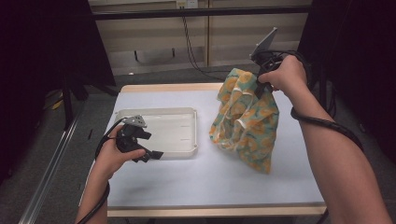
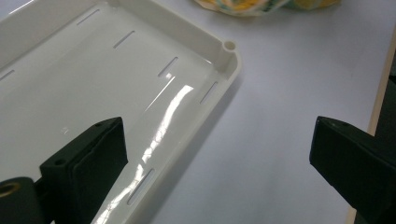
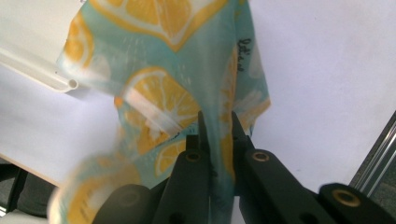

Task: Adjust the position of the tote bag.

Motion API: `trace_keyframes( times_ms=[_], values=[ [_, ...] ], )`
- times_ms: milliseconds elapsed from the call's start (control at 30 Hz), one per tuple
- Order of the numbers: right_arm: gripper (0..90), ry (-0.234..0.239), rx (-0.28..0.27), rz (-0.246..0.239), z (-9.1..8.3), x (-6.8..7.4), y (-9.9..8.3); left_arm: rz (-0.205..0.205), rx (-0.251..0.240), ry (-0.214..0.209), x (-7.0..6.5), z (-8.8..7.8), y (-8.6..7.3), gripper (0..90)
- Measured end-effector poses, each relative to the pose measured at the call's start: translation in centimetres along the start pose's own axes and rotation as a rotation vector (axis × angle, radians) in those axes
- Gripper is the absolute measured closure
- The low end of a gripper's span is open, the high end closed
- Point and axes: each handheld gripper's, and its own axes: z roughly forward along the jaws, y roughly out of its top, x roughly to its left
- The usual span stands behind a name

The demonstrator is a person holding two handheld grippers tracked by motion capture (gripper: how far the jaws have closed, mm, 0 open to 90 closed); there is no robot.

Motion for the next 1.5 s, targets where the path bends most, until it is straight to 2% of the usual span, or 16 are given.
trace_keyframes(
  times_ms=[133,200,233,267,467,567,667,767,900,1067,1100,1133,1233,1300,1333,1500],
  values=[
    [90.0,-0.002,-0.001,-0.032,-0.4,0.0,-0.2,0.002,-0.001,-0.001,-0.1,0.1,0.1,3.8],
    [90.0,0.001,-0.008,-0.094,-0.7,-0.1,-0.5,0.012,0.004,-0.005,-0.1,0.2,0.1,3.8],
    [90.0,0.001,-0.008,-0.094,-0.7,-0.1,-0.5,0.012,0.004,-0.005,-0.1,0.2,0.1,3.8],
    [90.0,-0.007,-0.013,-0.143,-0.9,-0.1,-0.6,0.015,0.011,-0.007,-0.1,0.3,0.1,3.8],
    [90.0,-0.012,0.003,-0.248,-1.6,0.0,-1.0,0.007,0.022,-0.008,-0.1,0.7,0.1,3.8],
    [90.0,-0.043,0.007,-0.307,-1.9,0.1,-1.3,0.015,0.022,-0.011,-0.2,0.9,0.1,3.8],
    [90.0,-0.034,0.012,-0.345,-2.0,0.1,-1.5,0.018,0.019,-0.015,-0.2,1.0,0.2,3.8],
    [90.0,-0.039,0.008,-0.465,-2.1,0.1,-1.7,0.019,0.021,-0.02,-0.2,1.1,0.2,3.8],
    [90.0,-0.035,0.0,-0.525,-2.4,0.5,-2.0,0.024,0.022,-0.022,-0.2,1.2,0.2,3.8],
    [90.0,-0.022,0.004,-0.647,-2.3,1.0,-2.0,0.024,0.025,-0.018,-0.2,1.4,0.1,3.8],
    [90.0,-0.022,0.004,-0.647,-2.3,1.0,-2.0,0.024,0.025,-0.018,-0.2,1.4,0.1,3.8],
    [90.0,-0.021,0.017,-0.699,-2.2,1.1,-1.9,0.02,0.022,-0.012,-0.2,1.4,0.1,3.8],
    [90.0,-0.009,0.041,-0.792,-1.8,1.3,-1.8,0.026,0.019,-0.022,-0.1,1.3,0.2,3.8],
    [90.0,-0.006,0.049,-0.813,-1.7,1.3,-1.8,0.032,0.019,-0.025,-0.1,1.3,0.2,3.8],
    [90.0,0.005,0.047,-0.851,-1.5,1.2,-1.7,0.027,0.018,-0.022,-0.1,1.3,0.1,3.9],
    [90.0,0.013,0.047,-0.908,-1.4,1.4,-1.6,0.027,0.014,-0.019,-0.1,1.2,0.1,3.9]
  ],
)
